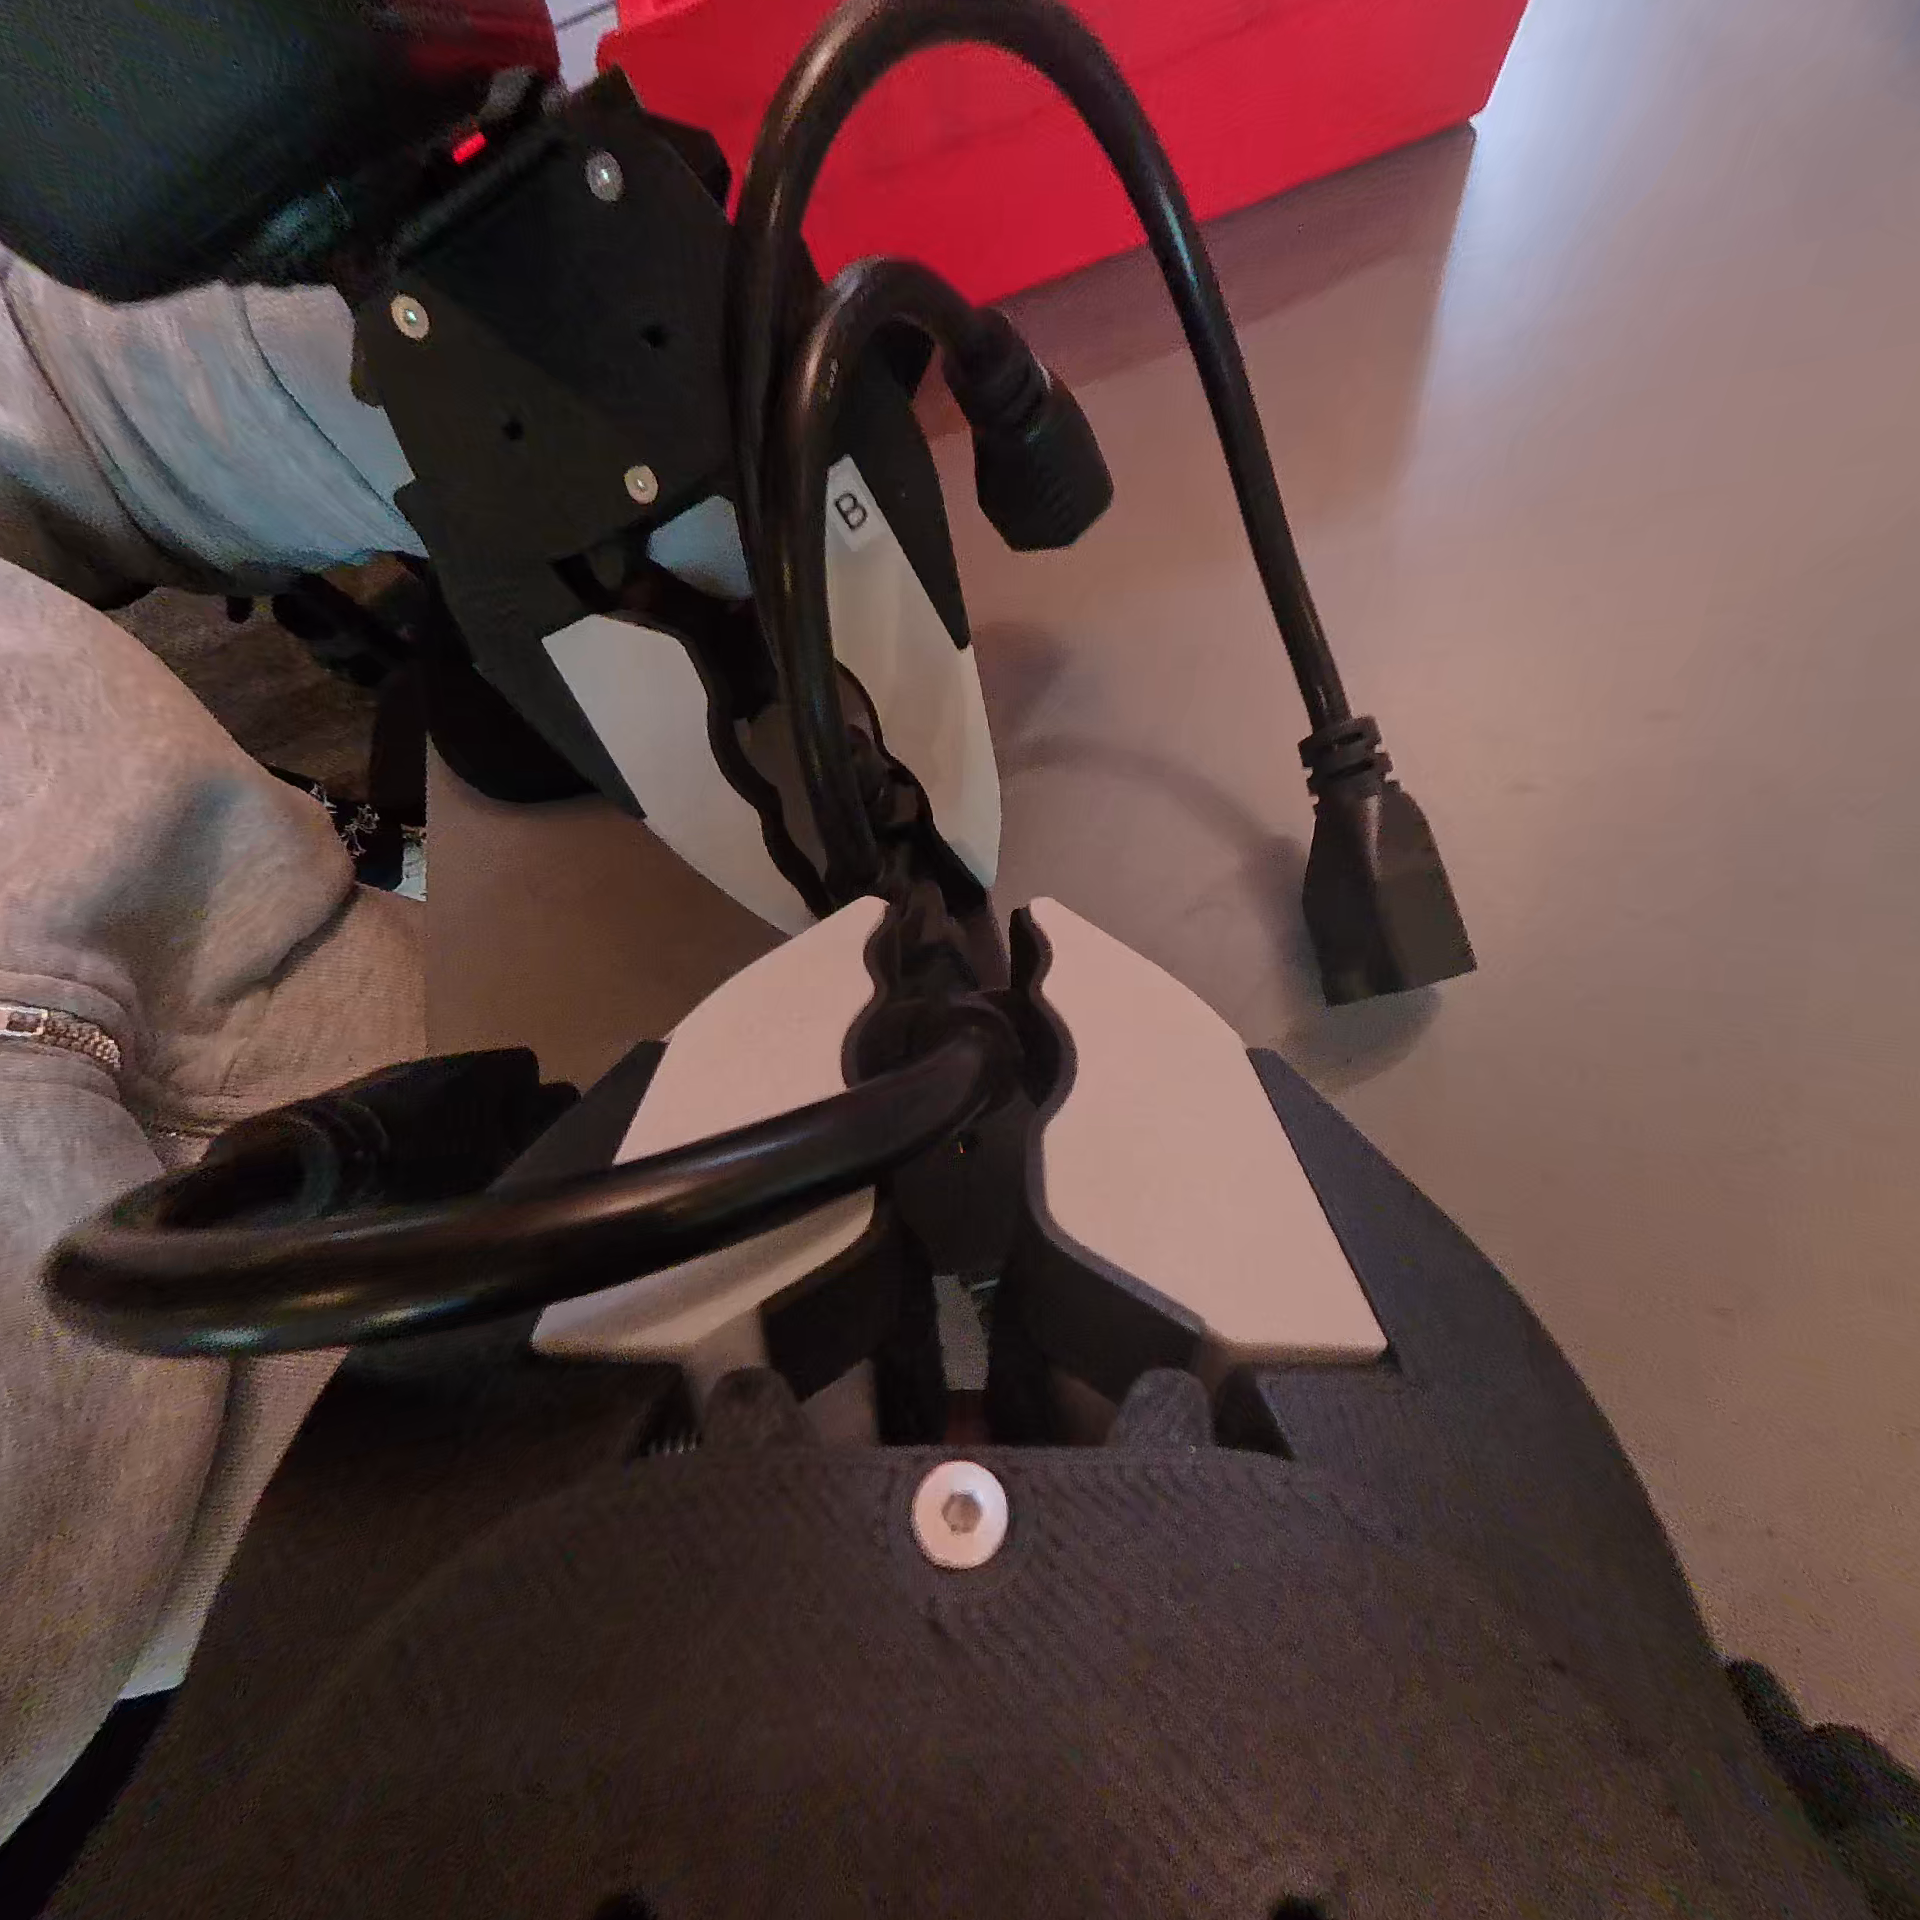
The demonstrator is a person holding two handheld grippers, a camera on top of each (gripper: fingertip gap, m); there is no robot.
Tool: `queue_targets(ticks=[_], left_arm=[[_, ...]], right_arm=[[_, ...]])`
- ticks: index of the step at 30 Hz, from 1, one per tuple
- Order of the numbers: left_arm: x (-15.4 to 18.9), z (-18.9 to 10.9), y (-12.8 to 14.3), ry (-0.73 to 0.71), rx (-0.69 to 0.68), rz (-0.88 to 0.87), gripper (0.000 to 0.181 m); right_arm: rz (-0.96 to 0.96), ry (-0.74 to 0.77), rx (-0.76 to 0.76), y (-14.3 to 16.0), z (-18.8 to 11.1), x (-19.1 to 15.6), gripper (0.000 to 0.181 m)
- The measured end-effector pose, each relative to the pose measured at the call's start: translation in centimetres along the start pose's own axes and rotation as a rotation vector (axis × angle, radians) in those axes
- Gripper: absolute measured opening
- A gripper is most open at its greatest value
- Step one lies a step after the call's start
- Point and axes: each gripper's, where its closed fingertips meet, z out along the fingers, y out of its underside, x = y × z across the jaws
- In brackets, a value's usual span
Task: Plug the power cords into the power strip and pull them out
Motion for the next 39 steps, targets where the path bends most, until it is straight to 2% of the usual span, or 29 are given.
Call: queue_targets(ticks=[5,14,22,28,29,30,31,34,36,39], left_arm=[[0.0,0.0,0.0,-0.007,0.058,-0.019,0.037],[0.0,0.1,-0.1,-0.010,0.078,-0.015,0.037],[0.1,0.1,-0.2,-0.004,0.100,-0.011,0.037],[0.0,0.2,-0.2,-0.002,0.107,-0.009,0.037],[0.0,0.2,-0.2,-0.005,0.106,-0.009,0.037],[0.0,0.2,-0.2,-0.005,0.108,-0.010,0.037],[0.0,0.2,-0.2,-0.006,0.109,-0.009,0.037],[0.0,0.2,-0.2,-0.009,0.104,-0.004,0.037],[0.0,0.2,-0.2,-0.011,0.104,-0.005,0.037],[0.0,0.2,-0.2,-0.012,0.105,-0.006,0.037]], right_arm=[[-0.027,0.053,-0.030,1.6,0.3,0.2,0.021],[-0.151,0.150,-0.029,2.0,0.7,0.2,0.022],[-0.192,0.084,-0.015,2.2,1.3,-0.5,0.023],[-0.291,-0.004,-0.124,2.9,1.7,-0.8,0.024],[-0.310,-0.014,-0.160,3.3,1.6,-0.9,0.032],[-0.307,-0.011,-0.195,3.5,1.4,-0.9,0.052],[-0.299,-0.009,-0.208,3.5,1.1,-1.0,0.064],[-0.289,0.029,-0.229,2.6,-0.5,-1.1,0.075],[-0.327,0.068,-0.261,2.1,-1.6,-1.1,0.069],[-0.398,0.094,-0.316,1.9,-2.2,-1.4,0.042]])
